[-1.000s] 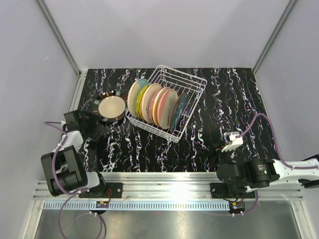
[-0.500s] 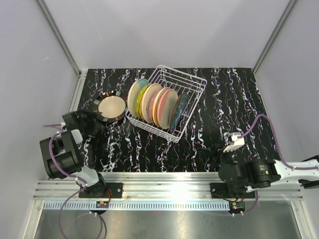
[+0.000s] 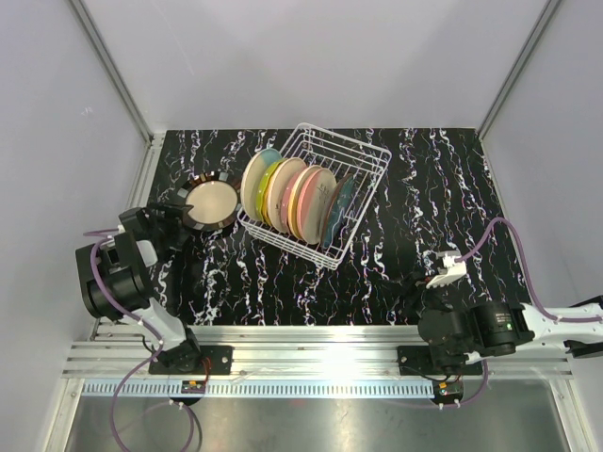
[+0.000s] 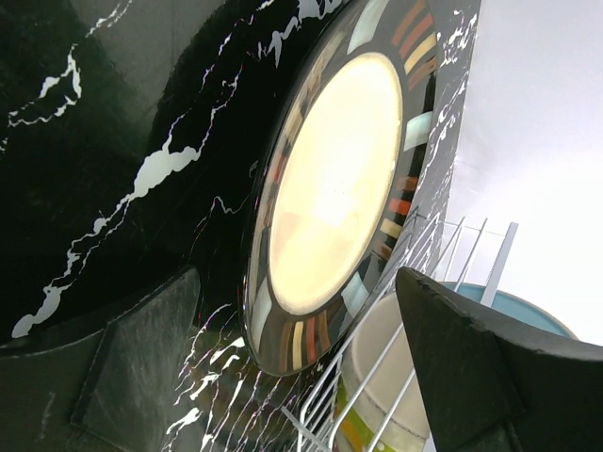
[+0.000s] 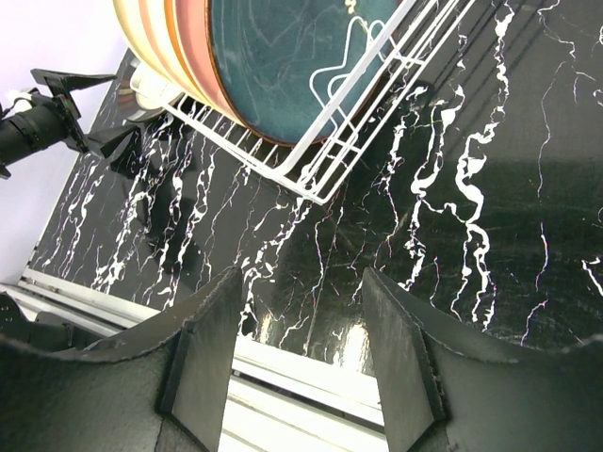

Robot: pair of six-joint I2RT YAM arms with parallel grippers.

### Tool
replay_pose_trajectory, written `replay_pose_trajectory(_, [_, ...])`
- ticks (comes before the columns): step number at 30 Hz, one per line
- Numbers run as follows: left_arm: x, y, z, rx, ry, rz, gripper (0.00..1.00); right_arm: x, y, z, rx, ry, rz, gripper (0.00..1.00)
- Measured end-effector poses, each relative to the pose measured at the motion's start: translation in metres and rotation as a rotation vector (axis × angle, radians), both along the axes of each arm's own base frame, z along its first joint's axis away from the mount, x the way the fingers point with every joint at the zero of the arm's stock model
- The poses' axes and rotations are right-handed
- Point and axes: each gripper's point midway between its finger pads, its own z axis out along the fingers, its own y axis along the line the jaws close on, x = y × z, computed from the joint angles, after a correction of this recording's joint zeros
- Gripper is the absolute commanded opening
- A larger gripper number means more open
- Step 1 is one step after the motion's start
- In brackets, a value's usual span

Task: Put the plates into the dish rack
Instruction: Grab a plate with the left arm

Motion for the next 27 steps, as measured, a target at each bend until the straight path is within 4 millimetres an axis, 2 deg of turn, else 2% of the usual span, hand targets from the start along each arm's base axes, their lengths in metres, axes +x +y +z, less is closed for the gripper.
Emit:
replay_pose_trajectory(7, [0.008,-0.003,-0.002,0.036,0.016,-0.013,0.82,0.002,-0.002,0.001,-0.007,-0.016,-0.012,0.62])
replay_pose_trajectory(15, [0.02,-0.016,-0.008,0.158,0.068,-0.034,0.73,0.003,-0.004,0.003,-0.003,-0.021,-0.013,0.61])
replay_pose_trajectory(22, [0.01,-0.01,-0.016,0.164,0.093,0.036,0.5,0.003,-0.004,0.003,-0.003,-0.021,-0.014,0.62])
replay_pose_trajectory(23, [0.01,-0.01,-0.017,0.161,0.098,0.042,0.42,0.003,-0.004,0.003,-0.003,-0.021,-0.014,0.62])
replay_pose_trajectory(26, [0.006,-0.008,-0.023,0.154,0.127,0.058,0.28,0.003,-0.004,0.003,-0.003,-0.021,-0.014,0.61])
replay_pose_trajectory(27, [0.004,-0.008,-0.025,0.15,0.139,0.064,0.19,0.003,-0.004,0.003,-0.003,-0.021,-0.014,0.62])
